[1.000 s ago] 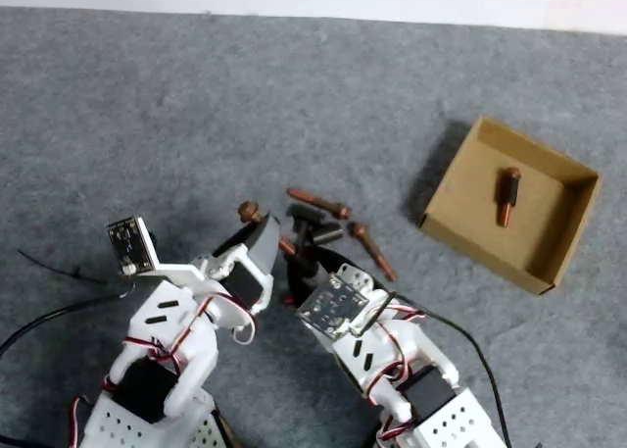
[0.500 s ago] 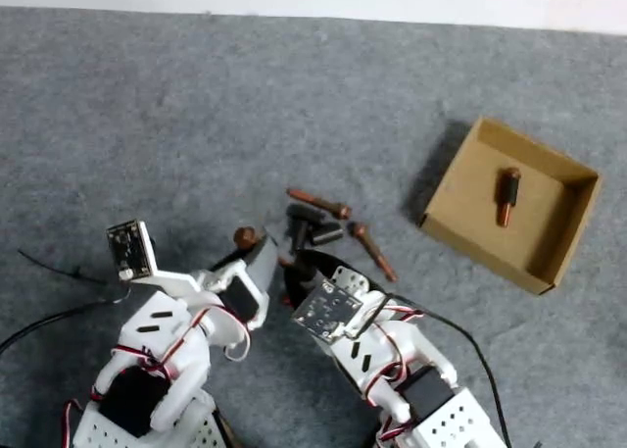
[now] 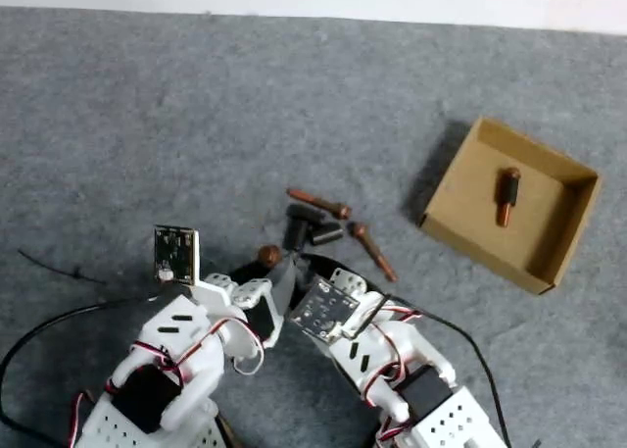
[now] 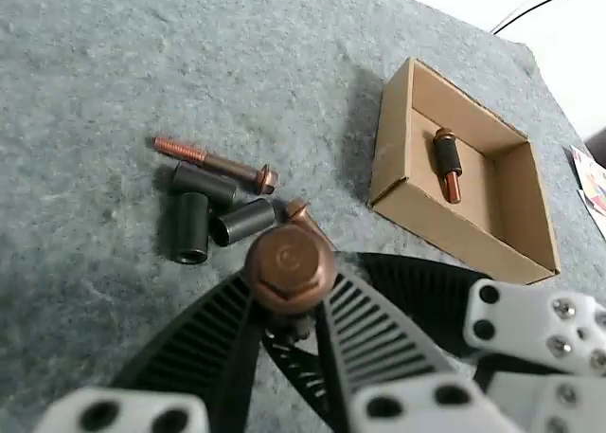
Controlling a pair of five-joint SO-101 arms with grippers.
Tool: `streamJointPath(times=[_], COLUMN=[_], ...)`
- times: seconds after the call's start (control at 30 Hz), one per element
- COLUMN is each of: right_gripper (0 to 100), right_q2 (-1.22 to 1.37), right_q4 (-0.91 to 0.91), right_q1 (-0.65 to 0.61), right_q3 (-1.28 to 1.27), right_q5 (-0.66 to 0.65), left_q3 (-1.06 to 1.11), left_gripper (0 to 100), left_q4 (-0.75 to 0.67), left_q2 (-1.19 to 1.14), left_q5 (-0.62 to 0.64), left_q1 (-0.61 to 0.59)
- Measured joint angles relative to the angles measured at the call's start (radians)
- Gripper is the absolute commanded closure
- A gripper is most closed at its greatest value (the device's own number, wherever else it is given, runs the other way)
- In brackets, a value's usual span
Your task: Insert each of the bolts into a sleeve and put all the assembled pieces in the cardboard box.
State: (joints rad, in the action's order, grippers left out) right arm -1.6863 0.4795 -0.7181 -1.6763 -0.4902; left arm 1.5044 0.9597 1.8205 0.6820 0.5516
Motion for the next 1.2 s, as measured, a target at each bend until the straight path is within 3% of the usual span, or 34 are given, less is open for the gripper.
streamJointPath(times=[0.17,0.27,0.37,0.53,0.67,0.8,1.03,1.2], right_gripper=[99.4,99.4,99.4,99.4,99.4,99.4,99.4,99.4], right_q2=[0.0,-0.002,-0.017,-0.008,-0.006,-0.006,-0.005,0.006], right_q4=[0.0,-0.002,-0.006,-0.005,-0.006,-0.061,-0.173,-0.227], right_q1=[0.009,0.009,0.015,0.026,0.064,0.164,0.459,0.632], right_q3=[0.0,0.0,0.002,0.002,0.0,0.0,0.0,0.0], right_q5=[0.0,0.002,0.003,0.002,0.002,0.023,0.267,0.331], left_q3=[0.055,0.095,0.092,0.023,0.017,0.061,0.115,0.124], left_gripper=[44,35,35,35,35,35,35,35], left_q4=[-0.025,-0.048,-0.051,-0.068,-0.109,-0.186,-0.256,-0.261], left_q2=[0.0,-0.014,-0.015,-0.011,-0.011,-0.011,-0.012,-0.012], left_q5=[0.002,0.025,0.104,0.259,0.301,0.304,0.304,0.304], left_q1=[-0.058,-0.097,-0.17,-0.405,-0.529,-0.552,-0.56,-0.56])
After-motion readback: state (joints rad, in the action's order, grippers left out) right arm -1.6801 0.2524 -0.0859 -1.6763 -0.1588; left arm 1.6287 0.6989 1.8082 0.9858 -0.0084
